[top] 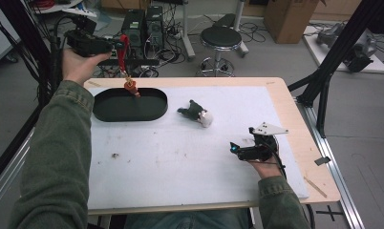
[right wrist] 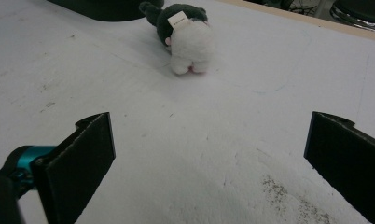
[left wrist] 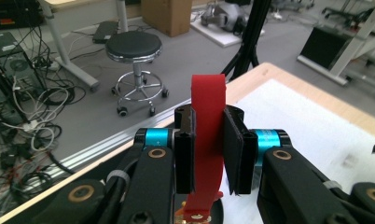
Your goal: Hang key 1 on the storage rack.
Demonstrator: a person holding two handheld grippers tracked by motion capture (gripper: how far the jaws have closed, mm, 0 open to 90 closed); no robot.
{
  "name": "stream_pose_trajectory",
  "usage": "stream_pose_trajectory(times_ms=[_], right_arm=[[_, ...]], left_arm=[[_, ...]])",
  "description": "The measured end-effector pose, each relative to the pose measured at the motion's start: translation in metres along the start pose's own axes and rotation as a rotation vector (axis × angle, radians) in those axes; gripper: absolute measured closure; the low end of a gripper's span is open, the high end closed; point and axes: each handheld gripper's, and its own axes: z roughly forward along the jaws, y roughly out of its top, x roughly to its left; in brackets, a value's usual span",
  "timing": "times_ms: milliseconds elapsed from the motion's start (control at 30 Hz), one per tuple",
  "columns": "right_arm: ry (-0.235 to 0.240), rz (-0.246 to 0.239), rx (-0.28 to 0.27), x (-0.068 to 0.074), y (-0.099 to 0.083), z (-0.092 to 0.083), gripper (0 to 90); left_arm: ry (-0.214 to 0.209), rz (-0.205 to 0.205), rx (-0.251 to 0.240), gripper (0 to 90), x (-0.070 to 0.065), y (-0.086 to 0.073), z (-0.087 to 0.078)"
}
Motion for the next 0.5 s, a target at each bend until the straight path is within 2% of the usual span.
stream_pose_trajectory(times_ms=[167,300,333,500], right_arm=[[0.001,0.006,-0.003,0.0,-0.001,-0.002,0.8],[0.003,0.008,-0.002,-0.001,-0.001,-0.002,0.8],[0.001,0.0,-0.007,-0.002,-0.001,-0.001,0.8],[0.003,0.011,-0.002,-0.002,-0.001,-0.001,0.8]], left_arm=[[0.023,-0.024,-0.032,75.6,0.003,0.003,0.003],[0.046,0.003,0.003,75.6,0.003,0.005,0.01],[0.054,0.009,0.028,75.6,0.006,0.006,0.017],[0.066,0.001,0.048,75.5,0.012,0.004,0.03]])
